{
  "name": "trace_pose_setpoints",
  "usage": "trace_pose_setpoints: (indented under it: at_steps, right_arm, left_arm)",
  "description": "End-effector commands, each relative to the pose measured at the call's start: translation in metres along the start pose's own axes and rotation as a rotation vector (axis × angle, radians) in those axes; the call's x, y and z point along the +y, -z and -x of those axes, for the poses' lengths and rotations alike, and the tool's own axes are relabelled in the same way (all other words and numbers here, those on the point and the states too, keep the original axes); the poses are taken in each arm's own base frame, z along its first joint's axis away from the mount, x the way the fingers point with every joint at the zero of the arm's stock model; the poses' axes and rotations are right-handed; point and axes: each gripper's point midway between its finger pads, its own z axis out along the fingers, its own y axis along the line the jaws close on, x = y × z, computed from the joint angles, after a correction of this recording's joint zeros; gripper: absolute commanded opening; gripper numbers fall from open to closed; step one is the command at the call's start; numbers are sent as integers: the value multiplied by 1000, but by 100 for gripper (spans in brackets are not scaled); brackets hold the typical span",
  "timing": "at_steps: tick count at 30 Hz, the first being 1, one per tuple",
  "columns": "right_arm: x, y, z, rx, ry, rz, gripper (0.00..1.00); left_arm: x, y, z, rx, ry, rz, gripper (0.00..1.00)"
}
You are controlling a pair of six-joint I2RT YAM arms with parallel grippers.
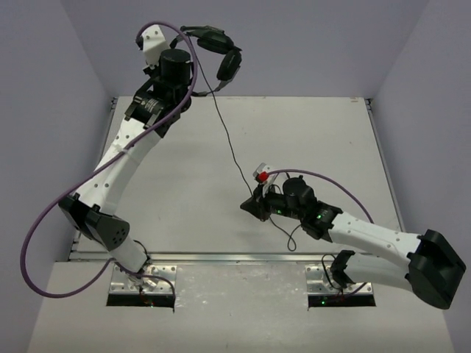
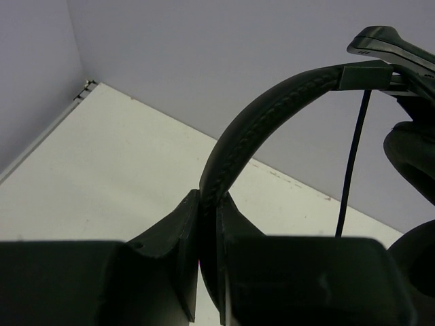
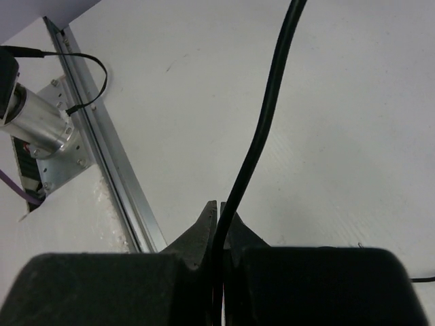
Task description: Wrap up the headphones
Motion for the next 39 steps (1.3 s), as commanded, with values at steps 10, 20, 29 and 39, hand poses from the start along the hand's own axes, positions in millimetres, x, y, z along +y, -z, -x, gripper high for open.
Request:
trace_pose_setpoints:
  at_steps: [10, 20, 29, 39]
  right_arm:
    - [40, 35, 127, -93, 243, -21, 1]
    - [-29, 59, 200, -104, 543, -403, 1]
    - [-89, 106, 248, -151, 595, -631, 1]
    - [-163, 133, 252, -148, 594, -764, 1]
  left_arm:
    - [31, -35, -49, -123, -17, 98, 0]
    - [5, 23, -228, 89, -603, -288, 0]
    - [12, 86, -329, 275, -760, -495, 0]
    - [-8, 124, -326, 237, -645, -768, 0]
